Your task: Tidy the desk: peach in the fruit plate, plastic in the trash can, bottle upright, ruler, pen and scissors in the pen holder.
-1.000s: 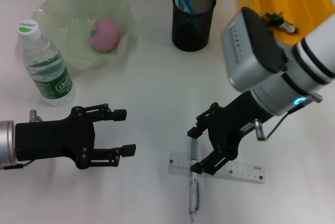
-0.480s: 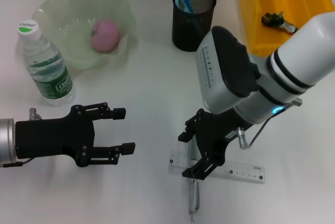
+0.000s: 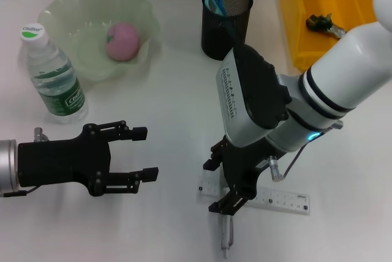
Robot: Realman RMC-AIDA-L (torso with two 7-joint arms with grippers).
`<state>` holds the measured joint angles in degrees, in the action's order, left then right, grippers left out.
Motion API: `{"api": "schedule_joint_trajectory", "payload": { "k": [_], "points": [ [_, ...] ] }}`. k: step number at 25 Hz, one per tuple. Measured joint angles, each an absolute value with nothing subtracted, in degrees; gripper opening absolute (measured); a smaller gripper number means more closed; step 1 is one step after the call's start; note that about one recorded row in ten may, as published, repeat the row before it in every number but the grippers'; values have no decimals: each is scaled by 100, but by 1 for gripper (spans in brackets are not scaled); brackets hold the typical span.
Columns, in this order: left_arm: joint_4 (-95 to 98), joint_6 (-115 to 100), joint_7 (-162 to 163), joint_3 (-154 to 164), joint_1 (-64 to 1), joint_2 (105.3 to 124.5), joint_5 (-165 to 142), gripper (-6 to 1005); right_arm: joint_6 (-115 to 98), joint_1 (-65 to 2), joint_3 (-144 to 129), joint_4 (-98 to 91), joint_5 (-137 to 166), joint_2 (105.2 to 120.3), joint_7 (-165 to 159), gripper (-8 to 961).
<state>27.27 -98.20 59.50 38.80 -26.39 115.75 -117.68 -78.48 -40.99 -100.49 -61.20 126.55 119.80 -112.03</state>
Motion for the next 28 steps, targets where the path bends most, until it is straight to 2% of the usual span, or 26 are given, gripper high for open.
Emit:
{"api": "schedule_joint_trajectory", "payload": {
  "k": [28],
  "points": [
    [2711,-9826,5959,3849,-2581,11575,-11768,801,-7579,-4140,-10346,-6048,12657,11979,-11250,693]
  ]
}}
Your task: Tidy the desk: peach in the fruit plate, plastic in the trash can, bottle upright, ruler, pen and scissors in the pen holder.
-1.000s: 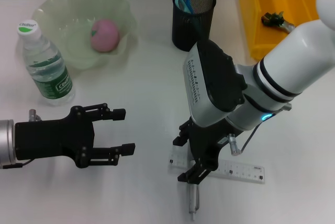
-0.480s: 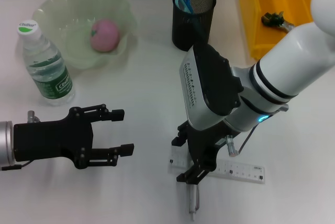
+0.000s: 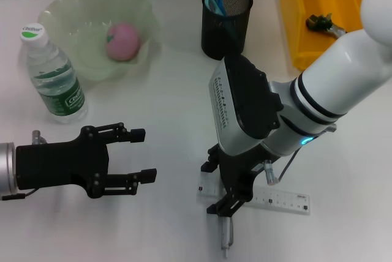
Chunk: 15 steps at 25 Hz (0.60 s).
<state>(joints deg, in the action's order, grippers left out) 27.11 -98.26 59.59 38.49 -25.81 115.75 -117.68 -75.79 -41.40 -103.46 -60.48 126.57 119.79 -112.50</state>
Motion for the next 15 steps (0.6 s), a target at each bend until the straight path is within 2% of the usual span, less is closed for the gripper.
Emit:
{"api": "schedule_joint_trajectory", "payload": {
  "k": [10,15],
  "points": [
    [2720,-9849,5959,3849,-2557,11575,-11745,800,-7532,-4140,-10363,-6032,12656,11979,-11267,654],
    [2725,-9857,5959,3849,-2557,11575,-11729,800,-7531,-4140,-10353,-6052,12656,11980,-11267,555]
  ]
}}
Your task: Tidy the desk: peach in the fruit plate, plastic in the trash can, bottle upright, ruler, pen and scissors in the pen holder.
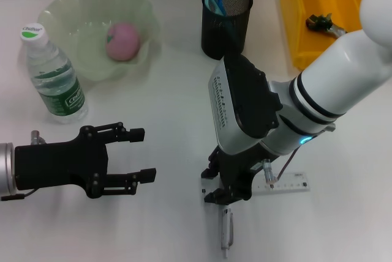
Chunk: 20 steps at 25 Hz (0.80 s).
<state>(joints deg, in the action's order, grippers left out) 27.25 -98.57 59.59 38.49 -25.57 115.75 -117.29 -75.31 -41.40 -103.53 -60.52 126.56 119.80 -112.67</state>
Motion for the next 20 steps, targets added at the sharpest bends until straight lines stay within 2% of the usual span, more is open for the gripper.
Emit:
{"api": "schedule_joint_trajectory", "payload": {
  "k": [9,20],
  "points": [
    [2734,-9861,5959,3844,-2557,11575,-11724,800,-7609,-4139,-10285,-6105,12656,11979,-11268,376],
    [2717,-10009,6025,3840,-2580,11575,-11723,800,-8861,-4180,-8727,-6604,12654,11927,-11157,376]
  ]
}}
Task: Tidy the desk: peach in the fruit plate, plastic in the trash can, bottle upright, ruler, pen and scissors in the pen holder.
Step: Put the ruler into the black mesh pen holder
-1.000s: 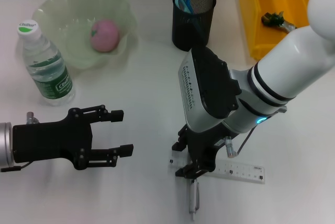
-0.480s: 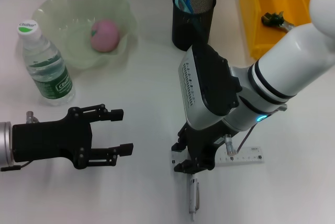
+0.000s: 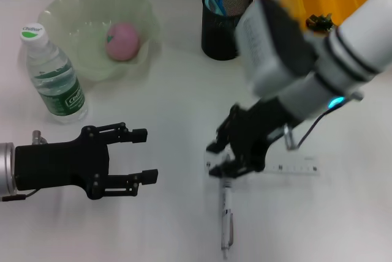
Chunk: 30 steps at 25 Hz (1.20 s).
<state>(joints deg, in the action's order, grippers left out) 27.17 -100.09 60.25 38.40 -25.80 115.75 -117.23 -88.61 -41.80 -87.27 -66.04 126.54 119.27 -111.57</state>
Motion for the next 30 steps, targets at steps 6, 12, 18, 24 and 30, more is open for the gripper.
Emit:
{"api": "schedule_joint_trajectory", "payload": {
  "k": [6,12,18,24,30],
  "points": [
    [2690,-10096,6027,3828,-2577,11588,-11685,801,-9182,-3902,-7601,-6684,12315,11926,-10642,375],
    [2677,-10175,6028,3816,-2577,11656,-11487,801,-9203,-3365,-6924,-6488,11372,11926,-9725,375],
    [2672,-10215,5997,3814,-2571,11753,-11425,801,-9162,-2889,-6505,-5866,10226,11927,-8604,376],
    [2671,-10329,6013,3806,-2648,11803,-11370,801,-9221,-2698,-6160,-4810,9276,11920,-7416,375],
    [2473,-10364,5800,3796,-2611,11839,-10893,800,-9421,-2668,-6117,-3674,8463,11918,-6247,376]
  ]
}}
